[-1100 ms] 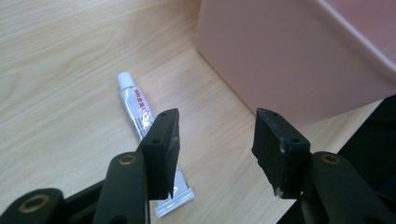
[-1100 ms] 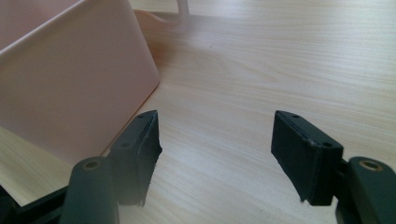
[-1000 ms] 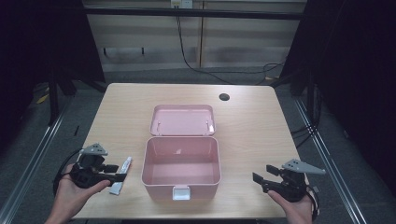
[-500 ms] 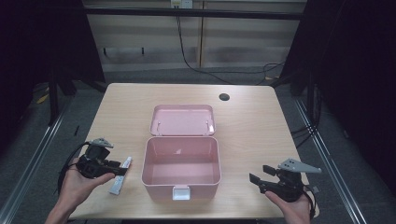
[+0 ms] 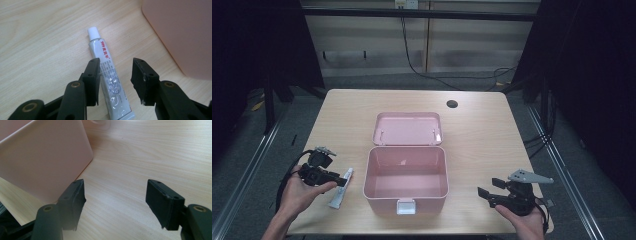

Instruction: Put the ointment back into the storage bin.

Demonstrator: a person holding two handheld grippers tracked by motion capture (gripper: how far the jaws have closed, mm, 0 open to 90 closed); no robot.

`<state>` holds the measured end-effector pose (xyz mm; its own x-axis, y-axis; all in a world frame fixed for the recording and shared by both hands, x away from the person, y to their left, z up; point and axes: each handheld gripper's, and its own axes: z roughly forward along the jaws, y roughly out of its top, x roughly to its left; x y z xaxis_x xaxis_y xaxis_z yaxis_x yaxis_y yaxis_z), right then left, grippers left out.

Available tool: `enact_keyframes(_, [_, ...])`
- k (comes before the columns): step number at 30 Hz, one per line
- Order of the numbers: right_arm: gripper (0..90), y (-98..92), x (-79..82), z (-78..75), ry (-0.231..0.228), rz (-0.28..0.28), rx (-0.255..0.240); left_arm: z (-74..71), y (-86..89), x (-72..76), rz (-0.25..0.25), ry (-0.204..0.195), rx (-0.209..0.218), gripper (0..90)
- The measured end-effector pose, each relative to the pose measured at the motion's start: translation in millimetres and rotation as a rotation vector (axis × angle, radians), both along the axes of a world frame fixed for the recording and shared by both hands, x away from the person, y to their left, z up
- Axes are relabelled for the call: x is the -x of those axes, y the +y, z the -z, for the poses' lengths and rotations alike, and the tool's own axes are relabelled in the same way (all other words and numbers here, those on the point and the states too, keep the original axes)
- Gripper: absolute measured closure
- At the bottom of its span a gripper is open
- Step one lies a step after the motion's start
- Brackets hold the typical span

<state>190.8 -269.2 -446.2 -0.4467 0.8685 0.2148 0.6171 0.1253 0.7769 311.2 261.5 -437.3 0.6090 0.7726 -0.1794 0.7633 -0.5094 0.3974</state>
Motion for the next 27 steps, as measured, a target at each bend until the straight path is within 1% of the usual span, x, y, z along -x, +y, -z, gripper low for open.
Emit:
enact_keyframes(1, [31.5, -0.2, 0.0, 0.0, 0.002, 0.001, -0.001, 0.0, 0.0, 0.0, 0.000, 0.000, 0.000, 58.6])
enact_keyframes(2, [31.5, -0.5, 0.3, -0.1, 0.005, 0.004, -0.002, 4.6, -4.8, -0.2, 0.003, 0.015, -0.015, 58.6])
enact_keyframes(3, [31.5, -0.6, 0.3, -0.1, 0.005, 0.003, -0.003, 6.3, -6.1, -0.7, 0.007, 0.013, -0.035, 58.6])
enact_keyframes(4, [31.5, -0.7, 0.4, 0.0, 0.006, 0.002, -0.003, 6.8, -6.1, -1.3, 0.009, 0.018, -0.042, 58.6])
enact_keyframes(6, [31.5, -0.9, 0.0, 0.3, 0.007, 0.000, 0.000, 8.0, -6.1, -2.1, -0.003, 0.019, -0.041, 58.5])
enact_keyframes(8, [31.5, -1.0, -0.2, 0.7, 0.012, 0.000, 0.001, 10.3, -5.6, -3.0, -0.004, 0.026, -0.041, 56.6])
enact_keyframes(9, [31.5, -0.9, -0.4, 0.9, 0.014, -0.001, 0.003, 12.3, -6.2, -3.2, -0.010, 0.026, -0.046, 56.6])
enact_keyframes(10, [31.5, -0.8, -0.7, 1.1, 0.015, -0.003, 0.002, 14.2, -5.9, -4.1, 0.005, 0.032, -0.060, 56.5])
enact_keyframes(13, [31.5, -0.3, -0.9, 1.2, 0.016, -0.007, 0.003, 16.9, -7.4, -4.0, -0.003, 0.038, -0.065, 56.5])
enact_keyframes(16, [31.4, 0.0, -1.0, 1.4, 0.019, -0.009, 0.004, 19.1, -7.9, -5.4, 0.008, 0.042, -0.074, 58.5])
enact_keyframes(18, [31.3, 0.1, -1.1, 1.5, 0.018, -0.010, 0.005, 20.3, -8.9, -5.4, 0.003, 0.039, -0.077, 59.2])
enact_keyframes(19, [31.3, 0.2, -1.2, 1.6, 0.020, -0.012, 0.006, 21.9, -10.2, -5.8, 0.003, 0.046, -0.086, 59.3])
enact_keyframes(20, [31.1, 0.3, -1.3, 1.7, 0.021, -0.012, 0.006, 22.7, -10.6, -6.0, 0.000, 0.042, -0.086, 60.0])
enact_keyframes(21, [31.0, 0.3, -1.4, 1.7, 0.022, -0.013, 0.005, 23.1, -10.7, -6.6, 0.007, 0.049, -0.089, 61.0])
enact_keyframes(23, [31.0, 0.5, -1.4, 1.7, 0.024, -0.013, 0.004, 24.4, -11.1, -7.0, 0.009, 0.049, -0.094, 61.7])
enact_keyframes(24, [30.9, 0.4, -1.6, 1.9, 0.025, -0.015, 0.006, 27.6, -12.8, -6.5, 0.005, 0.060, -0.099, 61.9])
enact_keyframes(25, [30.9, 0.4, -1.5, 1.9, 0.025, -0.015, 0.006, 29.2, -12.5, -7.2, 0.019, 0.063, -0.106, 62.3])
enact_keyframes(26, [30.8, 0.4, -1.6, 1.9, 0.025, -0.016, 0.006, 30.1, -12.7, -7.0, 0.022, 0.061, -0.114, 63.5])
enact_keyframes(27, [30.8, 0.5, -1.6, 1.9, 0.026, -0.016, 0.006, 30.0, -12.6, -7.1, 0.022, 0.061, -0.111, 64.3])
